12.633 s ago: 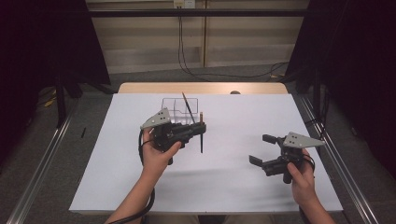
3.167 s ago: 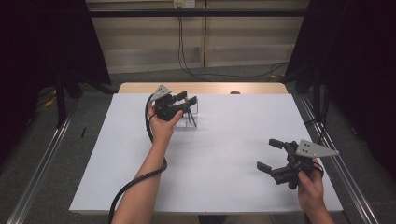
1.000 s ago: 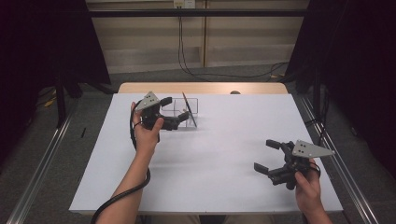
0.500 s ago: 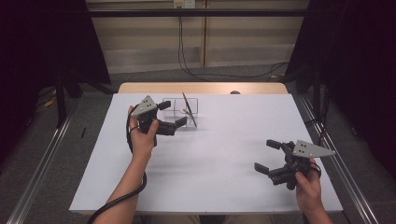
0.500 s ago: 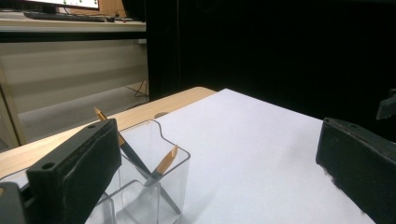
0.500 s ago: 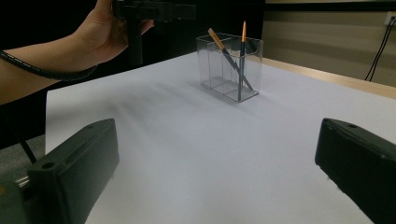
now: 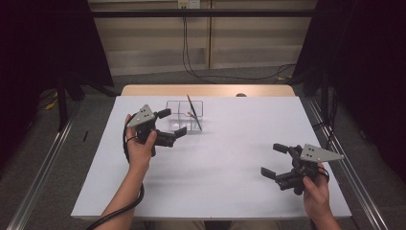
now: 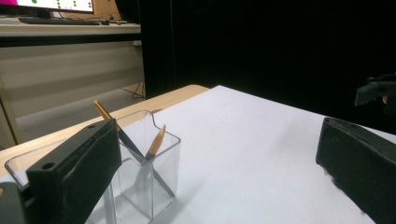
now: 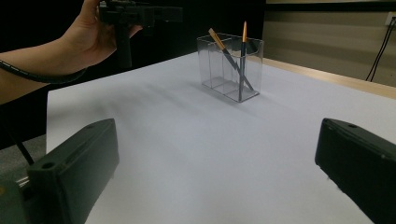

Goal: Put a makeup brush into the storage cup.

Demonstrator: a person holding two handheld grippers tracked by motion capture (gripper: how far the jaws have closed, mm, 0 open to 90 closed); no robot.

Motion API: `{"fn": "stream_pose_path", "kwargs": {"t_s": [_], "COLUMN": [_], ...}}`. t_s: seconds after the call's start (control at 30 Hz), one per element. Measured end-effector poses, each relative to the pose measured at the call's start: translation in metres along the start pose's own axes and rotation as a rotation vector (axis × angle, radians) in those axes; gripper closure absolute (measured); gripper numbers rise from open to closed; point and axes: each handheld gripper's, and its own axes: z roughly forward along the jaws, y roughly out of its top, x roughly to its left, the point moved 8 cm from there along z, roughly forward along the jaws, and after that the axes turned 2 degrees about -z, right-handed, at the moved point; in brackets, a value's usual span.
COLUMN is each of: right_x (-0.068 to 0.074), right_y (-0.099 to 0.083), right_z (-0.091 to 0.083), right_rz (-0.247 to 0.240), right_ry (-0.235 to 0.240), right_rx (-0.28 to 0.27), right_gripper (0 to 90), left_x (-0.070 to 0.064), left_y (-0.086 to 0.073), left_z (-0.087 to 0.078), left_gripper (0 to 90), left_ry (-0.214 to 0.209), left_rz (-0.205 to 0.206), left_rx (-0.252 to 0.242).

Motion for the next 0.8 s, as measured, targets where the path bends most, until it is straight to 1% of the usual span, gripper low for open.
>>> {"fn": "stream_pose_path", "kwargs": {"t_s": [0.03, 0.07, 0.23, 0.37, 0.4, 0.43, 0.53, 0.6, 0.77, 0.8], "right_x": [0.000, 0.000, 0.000, 0.001, 0.001, 0.001, 0.001, 0.000, 0.001, 0.001], "right_y": [0.000, 0.000, 0.000, 0.001, 0.001, 0.001, 0.001, 0.001, 0.001, 0.001], "right_z": [0.000, 0.000, 0.000, 0.000, 0.000, 0.000, -0.001, -0.001, -0.001, -0.001], "right_rz": [0.000, 0.002, 0.000, -0.003, -0.003, -0.004, -0.004, -0.003, -0.006, -0.005], "right_ry": [0.001, 0.000, 0.001, 0.000, -0.001, 0.000, 0.001, -0.001, -0.001, 0.000], "right_rx": [-0.001, -0.003, -0.002, -0.004, -0.004, -0.004, -0.001, -0.001, -0.002, -0.002], "right_gripper": [0.0, 0.0, 0.0, 0.0, 0.0, 0.0, 0.0, 0.0, 0.0, 0.0], "left_x": [0.000, -0.001, -0.001, -0.003, -0.003, -0.004, -0.005, -0.005, -0.007, -0.007], "left_y": [-0.001, -0.002, -0.005, -0.005, -0.005, -0.005, -0.006, -0.006, -0.007, -0.007], "left_z": [-0.001, -0.003, -0.011, -0.016, -0.017, -0.018, -0.022, -0.025, -0.032, -0.034], "left_gripper": [0.0, 0.0, 0.0, 0.0, 0.0, 0.0, 0.0, 0.0, 0.0, 0.0], "left_ry": [0.004, -0.002, 0.000, -0.004, 0.001, -0.007, -0.010, -0.008, -0.012, -0.012], "left_rz": [0.000, -0.004, 0.000, 0.008, 0.016, 0.011, 0.009, 0.019, 0.013, 0.021], "left_rx": [0.001, 0.004, 0.006, 0.013, 0.014, 0.014, 0.011, 0.012, 0.009, 0.012]}}
